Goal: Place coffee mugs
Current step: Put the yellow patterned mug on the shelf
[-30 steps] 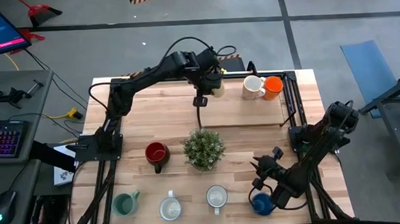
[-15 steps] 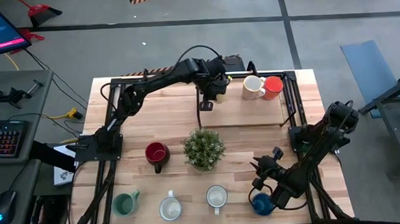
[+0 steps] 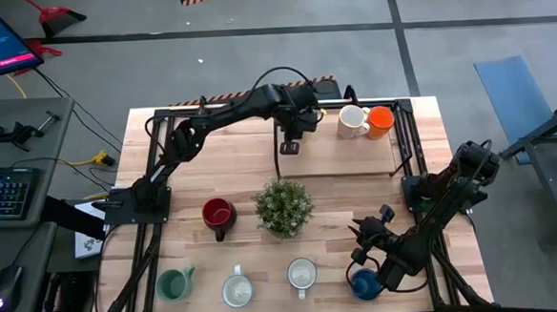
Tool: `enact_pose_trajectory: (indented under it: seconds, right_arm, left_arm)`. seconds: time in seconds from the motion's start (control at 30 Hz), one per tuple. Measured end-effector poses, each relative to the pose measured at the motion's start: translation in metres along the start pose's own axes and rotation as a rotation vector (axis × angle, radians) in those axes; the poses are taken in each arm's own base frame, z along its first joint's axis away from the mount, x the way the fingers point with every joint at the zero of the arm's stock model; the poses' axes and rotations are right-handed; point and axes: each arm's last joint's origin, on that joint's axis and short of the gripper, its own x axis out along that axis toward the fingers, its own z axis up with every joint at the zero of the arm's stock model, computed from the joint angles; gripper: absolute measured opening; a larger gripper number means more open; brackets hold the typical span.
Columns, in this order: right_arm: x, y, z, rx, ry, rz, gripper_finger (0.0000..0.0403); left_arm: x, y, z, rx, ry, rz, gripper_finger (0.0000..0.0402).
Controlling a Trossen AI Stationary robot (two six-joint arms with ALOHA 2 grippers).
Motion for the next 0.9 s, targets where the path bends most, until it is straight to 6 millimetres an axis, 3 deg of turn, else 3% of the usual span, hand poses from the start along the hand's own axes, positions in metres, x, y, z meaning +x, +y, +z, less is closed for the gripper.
enact_pose_trajectory:
  seconds: [0.63, 0.9]
  right_arm:
    - [0.000, 0.000, -0.001, 0.002, 0.027, 0.002, 0.0083]
    - [0.000, 0.001, -0.001, 0.007, 0.043, 0.006, 0.0083]
  left_arm:
    - [0.016, 0.001, -0.003, 0.018, 0.033, -0.029, 0.0009]
    - [0.016, 0.004, 0.000, -0.005, 0.007, 0.006, 0.0067]
